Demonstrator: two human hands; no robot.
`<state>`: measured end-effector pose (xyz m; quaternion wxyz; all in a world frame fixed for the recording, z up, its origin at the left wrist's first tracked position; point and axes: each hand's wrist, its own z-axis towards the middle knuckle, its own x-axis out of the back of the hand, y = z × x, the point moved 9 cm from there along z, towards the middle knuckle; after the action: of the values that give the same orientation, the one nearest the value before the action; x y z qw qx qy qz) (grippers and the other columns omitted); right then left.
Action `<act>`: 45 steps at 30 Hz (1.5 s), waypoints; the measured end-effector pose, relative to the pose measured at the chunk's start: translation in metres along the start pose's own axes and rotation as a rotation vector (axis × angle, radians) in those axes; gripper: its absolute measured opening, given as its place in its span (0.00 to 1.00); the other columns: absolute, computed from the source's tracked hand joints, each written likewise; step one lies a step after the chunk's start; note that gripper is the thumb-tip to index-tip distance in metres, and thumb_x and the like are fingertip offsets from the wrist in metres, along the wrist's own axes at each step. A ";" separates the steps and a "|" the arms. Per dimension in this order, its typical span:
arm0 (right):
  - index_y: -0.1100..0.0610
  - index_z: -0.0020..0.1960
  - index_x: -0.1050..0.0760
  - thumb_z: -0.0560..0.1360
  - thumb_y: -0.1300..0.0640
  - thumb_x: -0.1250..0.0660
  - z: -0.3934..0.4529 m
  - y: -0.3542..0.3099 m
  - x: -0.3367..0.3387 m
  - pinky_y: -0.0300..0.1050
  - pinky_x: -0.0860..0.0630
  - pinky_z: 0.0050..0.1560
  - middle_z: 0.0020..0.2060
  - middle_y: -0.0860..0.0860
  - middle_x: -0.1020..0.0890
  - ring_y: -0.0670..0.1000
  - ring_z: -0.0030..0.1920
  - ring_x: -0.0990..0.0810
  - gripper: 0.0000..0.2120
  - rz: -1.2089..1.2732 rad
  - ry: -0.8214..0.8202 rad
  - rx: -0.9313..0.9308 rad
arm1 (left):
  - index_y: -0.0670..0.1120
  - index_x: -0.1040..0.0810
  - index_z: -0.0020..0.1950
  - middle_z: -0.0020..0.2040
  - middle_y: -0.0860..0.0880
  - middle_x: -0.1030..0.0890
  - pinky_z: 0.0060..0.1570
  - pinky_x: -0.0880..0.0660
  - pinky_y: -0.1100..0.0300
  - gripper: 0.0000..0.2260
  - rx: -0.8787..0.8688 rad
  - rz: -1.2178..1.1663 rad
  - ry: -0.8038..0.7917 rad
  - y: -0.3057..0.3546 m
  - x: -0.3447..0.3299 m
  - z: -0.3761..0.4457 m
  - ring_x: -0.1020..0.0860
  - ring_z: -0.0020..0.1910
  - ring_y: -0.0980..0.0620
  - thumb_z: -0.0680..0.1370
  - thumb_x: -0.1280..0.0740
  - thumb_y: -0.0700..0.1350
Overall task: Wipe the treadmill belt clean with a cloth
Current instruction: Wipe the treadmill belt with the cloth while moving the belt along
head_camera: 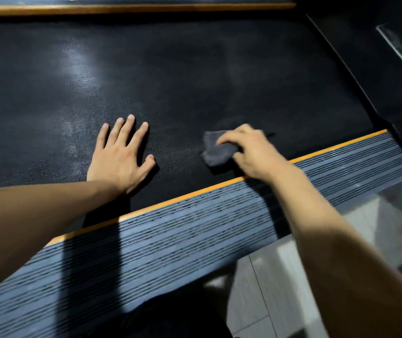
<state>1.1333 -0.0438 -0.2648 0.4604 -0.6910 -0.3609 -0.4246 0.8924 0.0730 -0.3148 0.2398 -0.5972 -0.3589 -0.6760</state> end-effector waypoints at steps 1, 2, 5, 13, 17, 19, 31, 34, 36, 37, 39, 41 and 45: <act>0.38 0.58 0.27 0.64 0.63 0.40 -0.001 -0.029 -0.017 0.58 0.29 0.63 0.55 0.47 0.27 0.57 0.59 0.27 0.28 0.024 -0.049 0.075 | 0.53 0.45 0.83 0.84 0.45 0.46 0.81 0.55 0.44 0.34 0.000 0.000 0.001 -0.001 0.000 0.000 0.49 0.83 0.45 0.78 0.50 0.64; 0.38 0.57 0.27 0.64 0.64 0.40 -0.003 -0.057 -0.033 0.56 0.31 0.63 0.54 0.46 0.28 0.55 0.60 0.29 0.28 0.031 -0.096 0.139 | 0.53 0.45 0.83 0.84 0.44 0.45 0.81 0.55 0.44 0.34 0.000 0.001 0.003 -0.001 0.000 0.001 0.49 0.83 0.45 0.78 0.50 0.64; 0.39 0.55 0.24 0.65 0.69 0.39 -0.010 -0.084 -0.036 0.51 0.33 0.62 0.53 0.45 0.27 0.51 0.59 0.30 0.29 0.088 -0.126 0.234 | 0.53 0.45 0.83 0.84 0.45 0.45 0.81 0.55 0.44 0.34 0.001 0.002 0.000 -0.002 -0.001 0.000 0.49 0.83 0.45 0.78 0.50 0.64; 0.42 0.50 0.21 0.69 0.69 0.39 -0.016 0.060 0.021 0.47 0.30 0.62 0.50 0.52 0.27 0.59 0.57 0.26 0.24 -0.035 -0.088 -0.140 | 0.53 0.46 0.83 0.84 0.45 0.46 0.81 0.55 0.44 0.34 0.012 0.001 -0.014 -0.001 -0.002 0.000 0.50 0.83 0.46 0.78 0.50 0.64; 0.36 0.53 0.26 0.63 0.58 0.43 -0.017 -0.015 -0.009 0.57 0.28 0.62 0.49 0.50 0.27 0.61 0.55 0.26 0.24 0.006 -0.182 -0.010 | 0.53 0.46 0.83 0.84 0.45 0.47 0.81 0.55 0.44 0.34 0.022 -0.003 -0.031 0.001 -0.001 0.000 0.51 0.83 0.46 0.79 0.49 0.63; 0.37 0.55 0.28 0.64 0.57 0.41 -0.019 -0.053 -0.028 0.59 0.28 0.62 0.50 0.48 0.28 0.59 0.56 0.27 0.23 0.034 -0.203 0.074 | 0.53 0.45 0.83 0.84 0.45 0.46 0.81 0.54 0.44 0.33 0.023 -0.002 -0.030 0.000 0.000 -0.001 0.50 0.83 0.46 0.79 0.48 0.62; 0.40 0.58 0.31 0.72 0.59 0.33 -0.012 -0.088 -0.032 0.46 0.30 0.58 0.48 0.43 0.32 0.48 0.53 0.32 0.20 0.148 -0.031 0.147 | 0.52 0.39 0.82 0.83 0.46 0.42 0.80 0.54 0.52 0.30 -0.076 -0.080 -0.069 -0.021 0.008 0.003 0.45 0.82 0.45 0.80 0.54 0.58; 0.42 0.59 0.32 0.75 0.57 0.35 0.012 -0.098 -0.027 0.45 0.30 0.54 0.47 0.43 0.33 0.47 0.54 0.32 0.16 0.183 0.051 0.102 | 0.52 0.40 0.82 0.83 0.44 0.43 0.80 0.51 0.51 0.30 0.017 -0.039 -0.052 -0.060 0.018 -0.001 0.45 0.82 0.43 0.80 0.54 0.58; 0.45 0.62 0.31 0.76 0.57 0.35 0.039 -0.107 -0.017 0.44 0.31 0.54 0.50 0.45 0.32 0.48 0.56 0.32 0.17 0.170 0.132 0.075 | 0.53 0.45 0.83 0.84 0.44 0.48 0.81 0.54 0.50 0.31 0.083 -0.025 -0.061 -0.082 0.024 0.000 0.49 0.83 0.44 0.80 0.57 0.59; 0.46 0.63 0.31 0.76 0.57 0.35 0.056 -0.112 -0.009 0.43 0.31 0.55 0.51 0.46 0.32 0.49 0.57 0.32 0.18 0.156 0.177 0.062 | 0.54 0.46 0.84 0.84 0.44 0.49 0.81 0.55 0.50 0.32 0.091 -0.018 -0.062 -0.090 0.027 0.003 0.50 0.83 0.44 0.79 0.58 0.59; 0.49 0.64 0.29 0.75 0.59 0.36 0.090 -0.124 0.009 0.42 0.32 0.58 0.52 0.47 0.33 0.52 0.58 0.32 0.19 0.133 0.280 0.054 | 0.53 0.46 0.84 0.84 0.44 0.48 0.81 0.54 0.49 0.33 0.098 -0.010 -0.054 -0.104 0.036 0.013 0.49 0.83 0.44 0.78 0.59 0.60; 0.50 0.64 0.28 0.75 0.59 0.36 0.121 -0.137 0.027 0.46 0.31 0.61 0.53 0.50 0.31 0.54 0.58 0.32 0.19 0.117 0.368 0.050 | 0.52 0.44 0.84 0.84 0.43 0.46 0.81 0.50 0.46 0.34 0.123 0.009 -0.032 -0.125 0.044 0.026 0.47 0.83 0.42 0.78 0.59 0.60; 0.52 0.64 0.27 0.74 0.58 0.35 0.174 -0.167 0.050 0.52 0.32 0.62 0.56 0.55 0.28 0.58 0.57 0.30 0.19 0.025 0.536 0.072 | 0.51 0.42 0.83 0.83 0.41 0.42 0.79 0.47 0.44 0.35 0.189 0.075 -0.005 -0.177 0.058 0.050 0.43 0.82 0.40 0.78 0.58 0.61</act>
<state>1.0483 0.1782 -0.2009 0.5692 -0.5415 -0.2325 -0.5734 0.7811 0.2291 -0.2918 0.3193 -0.5864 -0.3993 -0.6283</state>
